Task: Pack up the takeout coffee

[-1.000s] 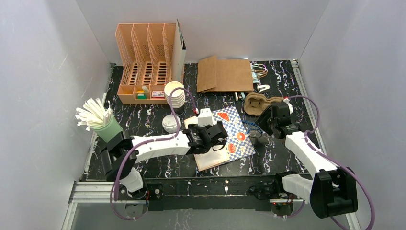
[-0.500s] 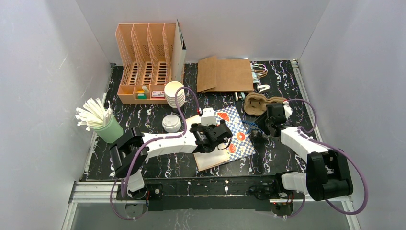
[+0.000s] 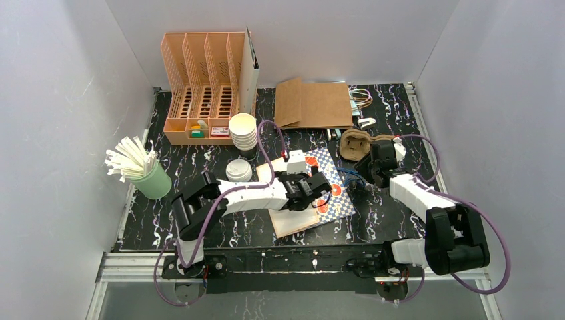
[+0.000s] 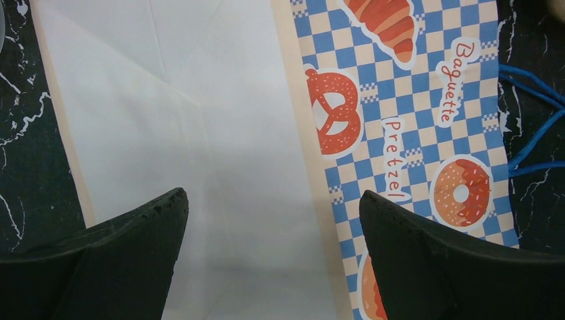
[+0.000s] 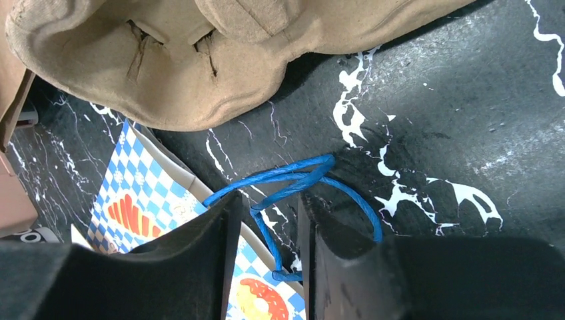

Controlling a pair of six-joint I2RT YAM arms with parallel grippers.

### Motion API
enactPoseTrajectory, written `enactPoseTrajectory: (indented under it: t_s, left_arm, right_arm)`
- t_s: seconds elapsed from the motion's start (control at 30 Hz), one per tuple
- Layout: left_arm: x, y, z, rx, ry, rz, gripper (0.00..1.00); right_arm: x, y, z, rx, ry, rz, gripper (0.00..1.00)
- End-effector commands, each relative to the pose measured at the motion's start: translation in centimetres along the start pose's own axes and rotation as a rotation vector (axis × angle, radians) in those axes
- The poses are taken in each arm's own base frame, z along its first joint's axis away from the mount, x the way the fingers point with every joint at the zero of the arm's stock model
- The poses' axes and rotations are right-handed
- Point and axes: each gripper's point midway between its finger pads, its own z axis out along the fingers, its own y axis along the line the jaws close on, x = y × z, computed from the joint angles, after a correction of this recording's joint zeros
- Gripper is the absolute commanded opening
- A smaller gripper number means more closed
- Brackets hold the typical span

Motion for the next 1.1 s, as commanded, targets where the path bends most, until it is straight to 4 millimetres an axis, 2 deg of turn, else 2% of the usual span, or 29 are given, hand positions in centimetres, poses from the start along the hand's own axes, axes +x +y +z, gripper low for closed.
enactPoseTrajectory:
  t_s: [0.0,0.1,0.23,0.3,0.33,0.37,0.5,0.63,0.9,1.07]
  left_arm:
    - [-2.0,0.2,-0.1,-0.06,-0.081,-0.019,0.98]
    - [-1.9,0.5,0.0,-0.09,-0.081,-0.013,0.98]
    - [-1.8,1.1,0.3,-0.125,-0.087,0.003,0.98]
    - [-1.6,1.4,0.4,-0.15,-0.088,0.014,0.98]
    - [-1.6,1.5,0.5,-0.163,-0.085,0.021,0.98]
    - [-1.5,1.7,0.6,-0.177,-0.084,0.029,0.98]
    - [-1.2,2.0,0.9,-0.211,-0.073,0.072,0.98]
    - [-1.4,2.3,0.7,-0.218,-0.059,0.085,0.95]
    - [-3.9,4.1,-2.7,-0.168,-0.059,0.087,0.8]
    - [-5.0,5.8,-5.0,-0.12,-0.057,0.057,0.78]
  right_arm:
    - [-1.9,0.9,0.2,-0.001,-0.06,0.024,0.49]
    - [-1.9,0.6,0.6,0.017,-0.068,0.029,0.51]
    - [-2.0,0.5,1.1,0.039,-0.07,0.033,0.42]
    - [-2.2,0.6,1.2,0.04,-0.072,0.033,0.22]
    - [-2.2,0.7,1.2,0.039,-0.071,0.029,0.07]
    - [-2.3,0.8,1.0,0.04,-0.07,0.025,0.01]
    - [-3.1,1.7,-0.3,-0.006,-0.094,0.002,0.01]
    - [-4.8,2.6,-2.5,-0.054,-0.156,-0.013,0.01]
    - [-9.0,5.1,-7.8,-0.131,-0.29,-0.07,0.01]
    - [-11.4,7.4,-11.8,-0.215,-0.356,-0.106,0.01]
